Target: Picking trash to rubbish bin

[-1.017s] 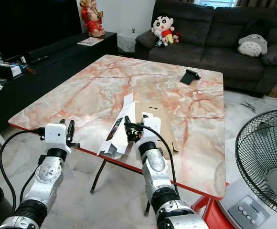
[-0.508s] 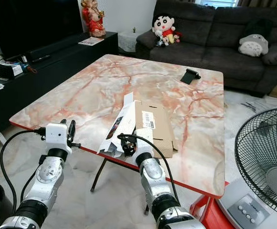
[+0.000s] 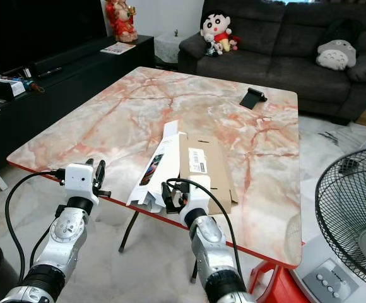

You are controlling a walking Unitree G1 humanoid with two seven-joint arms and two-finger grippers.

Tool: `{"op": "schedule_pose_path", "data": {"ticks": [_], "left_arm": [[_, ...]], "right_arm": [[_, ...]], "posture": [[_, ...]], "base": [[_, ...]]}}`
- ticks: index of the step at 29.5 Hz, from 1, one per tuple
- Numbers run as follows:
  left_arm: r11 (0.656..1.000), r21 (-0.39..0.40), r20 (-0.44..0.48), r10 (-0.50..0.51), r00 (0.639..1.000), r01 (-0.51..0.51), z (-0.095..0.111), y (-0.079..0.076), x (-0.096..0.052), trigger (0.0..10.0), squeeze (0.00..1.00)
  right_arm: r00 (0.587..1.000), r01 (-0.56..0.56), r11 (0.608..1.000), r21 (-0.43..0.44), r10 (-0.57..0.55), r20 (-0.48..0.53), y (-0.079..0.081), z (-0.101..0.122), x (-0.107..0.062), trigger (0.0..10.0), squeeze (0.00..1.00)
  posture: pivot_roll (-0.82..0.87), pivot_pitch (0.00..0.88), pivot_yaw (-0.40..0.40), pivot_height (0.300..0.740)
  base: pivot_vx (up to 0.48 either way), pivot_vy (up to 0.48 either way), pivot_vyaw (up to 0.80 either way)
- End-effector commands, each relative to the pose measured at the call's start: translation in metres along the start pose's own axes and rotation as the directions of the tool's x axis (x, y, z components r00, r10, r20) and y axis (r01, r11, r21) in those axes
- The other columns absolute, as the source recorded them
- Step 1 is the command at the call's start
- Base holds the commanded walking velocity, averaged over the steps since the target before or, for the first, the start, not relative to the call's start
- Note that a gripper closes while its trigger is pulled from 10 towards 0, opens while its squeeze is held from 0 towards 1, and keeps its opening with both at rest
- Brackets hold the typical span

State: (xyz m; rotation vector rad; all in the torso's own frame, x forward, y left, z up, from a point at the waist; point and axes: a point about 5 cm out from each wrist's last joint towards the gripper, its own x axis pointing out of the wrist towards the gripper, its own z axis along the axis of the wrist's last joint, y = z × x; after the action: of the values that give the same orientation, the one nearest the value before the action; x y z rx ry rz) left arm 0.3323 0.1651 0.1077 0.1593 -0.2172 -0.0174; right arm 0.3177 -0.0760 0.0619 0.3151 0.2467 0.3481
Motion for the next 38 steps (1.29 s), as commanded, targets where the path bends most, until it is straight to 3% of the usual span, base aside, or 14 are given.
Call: {"op": "schedule_pose_path", "data": {"ticks": [1, 14, 21, 22, 24, 25, 26, 27, 28, 29, 35, 38], "left_arm": [[1.000, -0.009, -0.005, -0.012, 1.000, 0.012, 0.000, -0.002, 0.001, 10.0, 0.00], [0.999, -0.024, -0.011, -0.036, 0.999, 0.036, 0.000, -0.006, 0.003, 10.0, 0.00], [0.998, -0.034, -0.016, -0.055, 0.998, 0.055, 0.000, -0.008, 0.004, 10.0, 0.00], [0.998, -0.034, -0.017, -0.057, 0.998, 0.056, 0.000, -0.009, 0.005, 10.0, 0.00], [0.998, -0.034, -0.017, -0.057, 0.998, 0.057, 0.000, -0.009, 0.005, 10.0, 0.00], [0.998, -0.034, -0.017, -0.057, 0.998, 0.057, 0.000, -0.009, 0.005, 10.0, 0.00], [0.998, -0.035, -0.017, -0.057, 0.998, 0.056, 0.000, -0.009, 0.005, 10.0, 0.00], [0.998, -0.035, -0.016, -0.057, 0.998, 0.057, 0.000, -0.009, 0.006, 10.0, 0.00], [0.998, -0.035, -0.016, -0.058, 0.998, 0.057, 0.000, -0.010, 0.006, 10.0, 0.00], [0.998, -0.035, -0.015, -0.057, 0.998, 0.057, 0.000, -0.010, 0.006, 10.0, 0.00], [0.998, -0.036, -0.014, -0.055, 0.998, 0.055, 0.000, -0.010, 0.007, 10.0, 0.00], [0.998, -0.035, -0.015, -0.052, 0.999, 0.051, 0.000, -0.009, 0.007, 10.0, 0.00]], "right_arm": [[1.000, -0.004, 1.000, 0.027, 0.004, -0.003, 0.001, 0.008, -0.001, 10.0, 0.00], [0.996, -0.045, 0.988, 0.147, 0.055, -0.064, 0.007, 0.026, -0.021, 10.0, 0.00], [0.992, -0.078, 0.958, 0.276, 0.103, -0.075, 0.015, 0.037, -0.030, 10.0, 0.00], [0.991, -0.081, 0.962, 0.260, 0.106, -0.082, 0.015, 0.036, -0.031, 10.0, 0.00], [0.997, -0.062, 0.993, 0.097, 0.066, -0.044, 0.012, 0.040, -0.032, 10.0, 0.00], [0.997, -0.062, 0.993, 0.097, 0.066, -0.044, 0.012, 0.040, -0.032, 10.0, 0.00], [0.999, -0.049, 0.998, -0.033, 0.049, -0.012, 0.010, 0.043, -0.032, 10.0, 0.00], [0.998, -0.037, 0.975, -0.217, 0.048, 0.045, 0.010, 0.048, -0.033, 10.0, 0.00], [0.997, -0.036, 0.962, -0.272, 0.055, 0.063, 0.011, 0.051, -0.034, 10.0, 0.00], [0.994, -0.041, 0.952, -0.304, 0.070, 0.085, 0.013, 0.052, -0.035, 10.0, 0.00], [0.987, -0.005, 0.951, -0.308, 0.053, 0.150, 0.006, 0.049, -0.037, 10.0, 0.00], [0.976, 0.048, 0.912, -0.406, 0.043, 0.211, -0.001, 0.045, -0.039, 10.0, 0.00]], "posture": [[0.02, 0.000, -0.014, 0.740], [0.01, 0.000, -0.014, 0.740], [0.00, 0.000, -0.018, 0.740], [0.00, 0.000, -0.020, 0.740], [0.00, 0.000, -0.020, 0.740], [0.00, 0.000, -0.020, 0.740], [0.00, 0.000, -0.020, 0.740], [0.00, 0.000, -0.020, 0.740], [0.00, 0.000, -0.020, 0.740], [0.00, 0.000, -0.018, 0.740], [0.00, 0.000, -0.020, 0.740], [0.00, 0.000, -0.020, 0.740]], "base": [[0.000, 0.000, 0.00], [0.000, 0.000, 0.00], [0.000, 0.000, 0.00], [0.000, 0.000, 0.00], [0.000, 0.000, 0.00], [0.000, 0.000, 0.00], [0.000, 0.000, 0.00], [0.000, 0.000, 0.00], [0.000, 0.000, 0.00], [0.000, 0.000, 0.00], [0.000, 0.000, 0.00], [0.000, 0.000, 0.00]]}}
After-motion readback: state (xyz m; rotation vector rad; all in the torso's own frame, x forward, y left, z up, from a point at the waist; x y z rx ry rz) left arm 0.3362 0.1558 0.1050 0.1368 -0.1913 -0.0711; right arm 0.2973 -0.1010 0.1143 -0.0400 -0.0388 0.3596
